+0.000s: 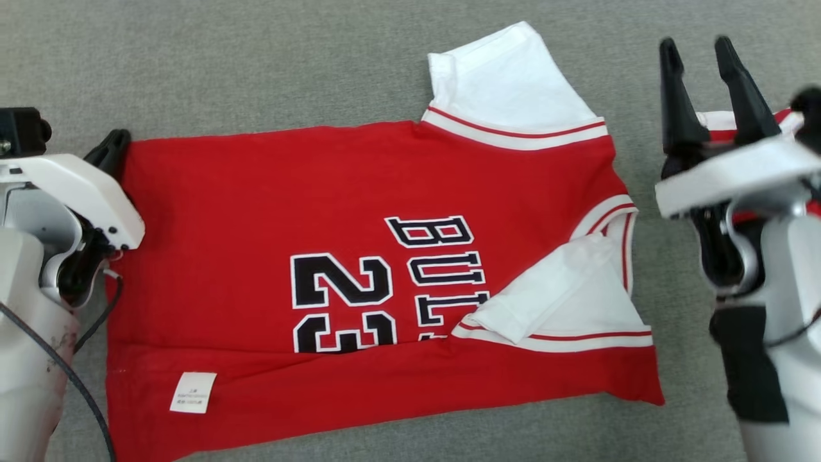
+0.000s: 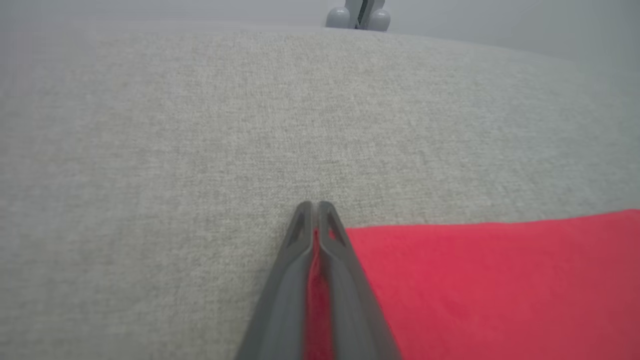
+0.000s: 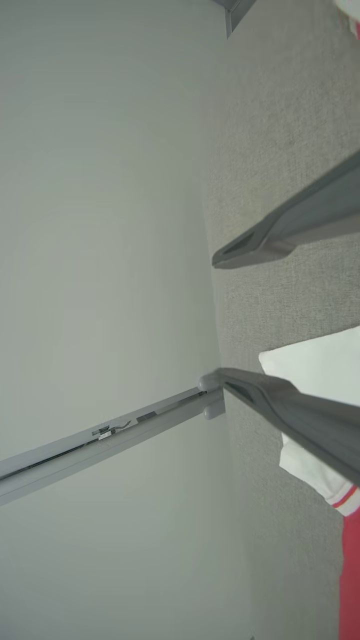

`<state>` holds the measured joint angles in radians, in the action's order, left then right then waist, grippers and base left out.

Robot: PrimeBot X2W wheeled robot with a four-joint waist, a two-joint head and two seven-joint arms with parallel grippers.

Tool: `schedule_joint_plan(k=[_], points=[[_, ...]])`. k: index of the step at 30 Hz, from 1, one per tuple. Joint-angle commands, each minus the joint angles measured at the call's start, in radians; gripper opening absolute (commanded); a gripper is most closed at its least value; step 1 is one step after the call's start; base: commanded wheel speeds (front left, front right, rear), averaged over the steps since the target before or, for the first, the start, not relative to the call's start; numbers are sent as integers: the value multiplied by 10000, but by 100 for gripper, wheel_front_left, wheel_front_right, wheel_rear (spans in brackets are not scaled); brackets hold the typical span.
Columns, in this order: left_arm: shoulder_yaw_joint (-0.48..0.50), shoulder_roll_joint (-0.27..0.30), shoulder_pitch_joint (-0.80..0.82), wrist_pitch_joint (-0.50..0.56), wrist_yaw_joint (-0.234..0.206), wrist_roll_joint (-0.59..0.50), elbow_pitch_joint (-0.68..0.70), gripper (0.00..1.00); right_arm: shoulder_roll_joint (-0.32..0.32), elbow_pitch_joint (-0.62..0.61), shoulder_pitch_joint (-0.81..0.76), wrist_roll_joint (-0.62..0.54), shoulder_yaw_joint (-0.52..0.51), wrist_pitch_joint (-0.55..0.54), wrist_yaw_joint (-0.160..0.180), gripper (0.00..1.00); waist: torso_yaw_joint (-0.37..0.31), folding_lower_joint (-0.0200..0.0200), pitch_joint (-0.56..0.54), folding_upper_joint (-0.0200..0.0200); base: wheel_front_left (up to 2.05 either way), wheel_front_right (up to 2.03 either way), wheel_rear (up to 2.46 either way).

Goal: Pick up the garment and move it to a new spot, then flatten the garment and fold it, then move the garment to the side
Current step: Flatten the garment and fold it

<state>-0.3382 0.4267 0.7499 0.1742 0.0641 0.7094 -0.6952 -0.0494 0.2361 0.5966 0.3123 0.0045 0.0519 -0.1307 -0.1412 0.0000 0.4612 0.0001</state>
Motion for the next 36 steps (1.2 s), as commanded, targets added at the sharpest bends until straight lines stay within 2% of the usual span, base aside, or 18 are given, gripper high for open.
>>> schedule_joint_plan(k=[1,8,12,17,22,24,26,31,36], points=[[-75,-101,233,-54,-66,-105,45,0,-263,714,675,-4,3,-314,-2,100,217,0,127,-1,0,0,0],[-285,-404,850,-119,-15,-228,458,0,-1044,3773,3244,212,994,-1275,-5,100,985,0,510,-1,0,0,0],[-404,-516,1090,-117,38,-212,665,0,-1234,5212,4220,385,1834,-1635,-3,100,1313,0,706,-1,0,0,0],[-559,-678,1309,-61,124,-218,911,0,-1377,6590,5135,568,2730,-1942,-2,100,1629,0,935,-1,0,0,0],[-633,-740,1390,-76,170,-173,1070,0,-1388,7392,5539,894,3294,-2176,-3,100,1773,0,1083,-1,0,0,0],[-652,-729,1435,-87,178,-165,1140,0,-1365,7667,5576,1050,3615,-2242,-3,47,1804,0,1113,-1,0,0,0],[-658,-700,1437,-86,175,-158,1177,0,-1331,7853,5614,1322,3760,-2115,-3,0,1799,0,1123,-1,0,0,0],[-616,-709,1288,-84,195,-5,1267,0,-1456,7904,5599,1909,4076,-1396,-2,0,1739,0,1057,-1,0,0,0],[-471,-700,927,-196,155,218,1544,0,-1720,7298,5450,2611,4339,-486,-3,0,1667,0,871,-1,0,0,0]])
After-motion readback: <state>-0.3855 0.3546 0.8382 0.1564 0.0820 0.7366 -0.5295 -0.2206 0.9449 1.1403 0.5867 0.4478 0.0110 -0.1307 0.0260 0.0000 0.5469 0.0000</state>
